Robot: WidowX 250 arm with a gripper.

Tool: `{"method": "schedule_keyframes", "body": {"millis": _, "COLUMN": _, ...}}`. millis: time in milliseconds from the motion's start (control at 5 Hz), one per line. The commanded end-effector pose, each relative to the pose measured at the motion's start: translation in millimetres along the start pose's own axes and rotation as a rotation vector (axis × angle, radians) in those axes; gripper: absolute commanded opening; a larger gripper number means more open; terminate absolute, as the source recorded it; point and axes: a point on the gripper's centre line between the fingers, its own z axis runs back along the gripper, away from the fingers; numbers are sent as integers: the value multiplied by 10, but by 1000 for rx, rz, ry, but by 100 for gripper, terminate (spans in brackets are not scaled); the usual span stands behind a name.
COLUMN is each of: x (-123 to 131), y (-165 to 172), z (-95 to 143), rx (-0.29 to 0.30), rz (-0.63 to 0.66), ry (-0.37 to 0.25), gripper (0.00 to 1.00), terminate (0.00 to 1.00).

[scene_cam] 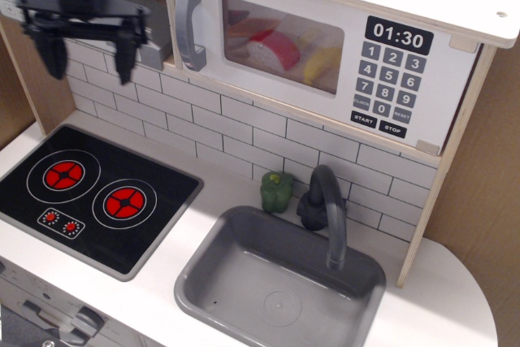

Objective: Open microwave

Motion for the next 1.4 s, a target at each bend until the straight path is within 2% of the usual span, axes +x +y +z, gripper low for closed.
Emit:
{"method": "schedule_keyframes", "body": {"millis": 0, "x": 34, "y": -411, "z": 295, "rx": -64, "rz": -143, "ry": -86, "gripper": 100, "terminate": 0}}
{"method": "schedule_keyframes", "body": {"millis": 200, "x": 110, "y": -489, "z": 358, "rx": -86, "rz": -176, "ry": -149, "gripper": 100, "terminate": 0}}
{"method": "schedule_keyframes", "body": {"millis": 400, "x": 297, "y": -487, "z": 386, "rx": -74, "rz": -146, "ry": -226, "gripper": 100, "terminate": 0}}
{"method": "schedule_keyframes", "body": {"millis": 800, "x": 572, "y": -523, "z": 392, "rx": -65, "rz": -135, "ry": -256, "gripper": 100, "terminate": 0}}
{"method": "schedule_keyframes", "body": {"millis": 1000, "x": 573, "y": -572, "z": 302, "rx": -63, "rz": -177, "ry": -243, "gripper": 100, "terminate": 0}}
{"method": "schedule_keyframes", "body": {"millis": 1200, "x": 562, "y": -606, "z": 282, "rx": -90, "rz": -226, "ry": -252, "gripper": 0, "terminate": 0}}
